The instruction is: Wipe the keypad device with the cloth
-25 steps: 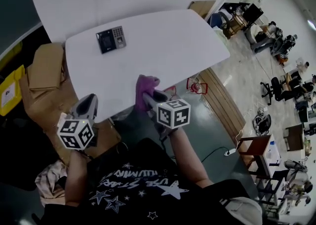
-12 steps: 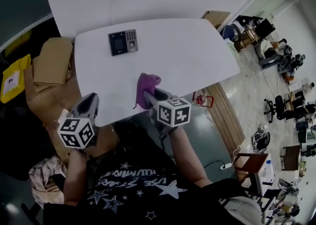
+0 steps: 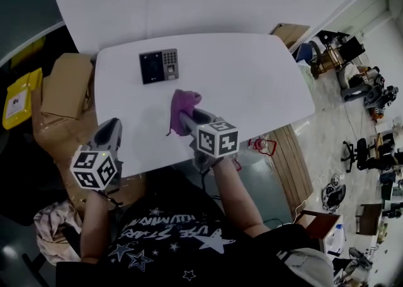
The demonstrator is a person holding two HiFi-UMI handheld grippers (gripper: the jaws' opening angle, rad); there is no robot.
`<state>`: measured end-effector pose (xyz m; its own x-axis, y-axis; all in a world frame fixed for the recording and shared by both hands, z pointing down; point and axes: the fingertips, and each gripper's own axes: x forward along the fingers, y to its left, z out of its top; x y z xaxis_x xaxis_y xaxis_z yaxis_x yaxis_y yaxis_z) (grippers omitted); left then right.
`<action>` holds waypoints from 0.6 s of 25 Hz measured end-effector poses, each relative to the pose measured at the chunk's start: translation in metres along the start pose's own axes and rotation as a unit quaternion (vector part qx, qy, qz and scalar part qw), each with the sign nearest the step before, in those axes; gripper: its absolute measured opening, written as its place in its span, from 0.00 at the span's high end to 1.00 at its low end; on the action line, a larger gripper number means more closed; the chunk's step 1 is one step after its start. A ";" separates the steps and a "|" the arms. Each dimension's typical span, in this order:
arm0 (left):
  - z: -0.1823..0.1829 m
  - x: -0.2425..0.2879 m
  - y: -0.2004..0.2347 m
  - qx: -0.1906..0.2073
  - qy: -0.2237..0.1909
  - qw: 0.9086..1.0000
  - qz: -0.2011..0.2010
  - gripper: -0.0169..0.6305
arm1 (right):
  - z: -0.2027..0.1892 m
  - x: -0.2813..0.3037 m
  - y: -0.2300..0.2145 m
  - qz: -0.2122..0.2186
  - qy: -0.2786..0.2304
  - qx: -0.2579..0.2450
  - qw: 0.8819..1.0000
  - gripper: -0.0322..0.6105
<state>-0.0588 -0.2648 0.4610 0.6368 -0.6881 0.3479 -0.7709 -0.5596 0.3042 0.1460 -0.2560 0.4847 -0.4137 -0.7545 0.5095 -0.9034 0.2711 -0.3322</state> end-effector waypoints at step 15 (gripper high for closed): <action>0.027 0.055 0.033 -0.011 -0.002 0.999 0.050 0.93 | 0.046 0.075 -0.033 0.045 0.030 -0.028 0.998 0.79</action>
<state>-0.0495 -0.3336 0.4662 0.5570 -0.7415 0.3741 -0.8298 -0.4781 0.2878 0.1496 -0.3489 0.4969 -0.4972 -0.6897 0.5264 -0.8669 0.3695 -0.3347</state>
